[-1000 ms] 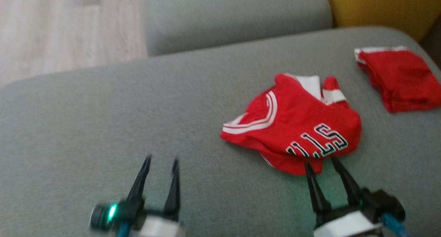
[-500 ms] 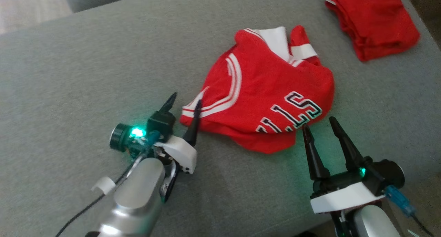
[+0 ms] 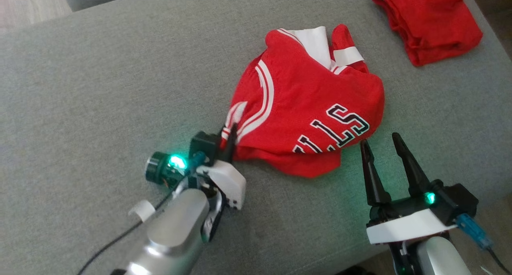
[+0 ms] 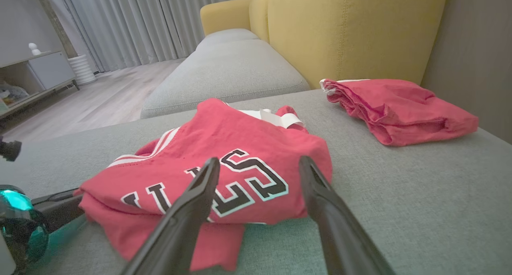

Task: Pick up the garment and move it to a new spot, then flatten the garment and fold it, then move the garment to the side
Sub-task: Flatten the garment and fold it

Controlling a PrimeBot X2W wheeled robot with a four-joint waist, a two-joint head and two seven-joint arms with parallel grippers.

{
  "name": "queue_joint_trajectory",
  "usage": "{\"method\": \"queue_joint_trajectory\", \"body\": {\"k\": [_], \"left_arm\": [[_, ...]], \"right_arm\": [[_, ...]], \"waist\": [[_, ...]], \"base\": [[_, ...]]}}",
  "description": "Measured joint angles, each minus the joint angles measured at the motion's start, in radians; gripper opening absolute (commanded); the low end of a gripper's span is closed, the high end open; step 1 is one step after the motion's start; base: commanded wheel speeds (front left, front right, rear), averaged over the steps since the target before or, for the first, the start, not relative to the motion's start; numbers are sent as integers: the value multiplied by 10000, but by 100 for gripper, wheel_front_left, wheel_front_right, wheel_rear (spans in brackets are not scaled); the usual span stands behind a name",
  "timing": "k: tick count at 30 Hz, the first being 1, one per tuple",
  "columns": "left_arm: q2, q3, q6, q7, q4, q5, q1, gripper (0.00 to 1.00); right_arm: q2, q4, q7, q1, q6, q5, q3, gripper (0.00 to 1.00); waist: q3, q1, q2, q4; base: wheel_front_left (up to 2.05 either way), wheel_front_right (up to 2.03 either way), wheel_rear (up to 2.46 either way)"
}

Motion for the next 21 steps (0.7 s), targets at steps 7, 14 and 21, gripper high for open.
{"method": "queue_joint_trajectory", "body": {"k": [7,14,21], "left_arm": [[40,-1124,-439,-612,-1085,-351,289,0],[35,-1141,-986,-897,-1626,293,-3860,0],[-192,232,-1672,-1392,-1384,-740,-6720,0]], "right_arm": [[0,44,0,1,0,0,84,100],[2,125,0,-49,0,29,616,100],[-2,297,0,58,0,73,642,100]], "waist": [[-458,1,0,135],[-960,2,0,-229],[-1588,0,0,-546]], "base": [[0,0,0],[0,0,0],[0,0,0]]}}
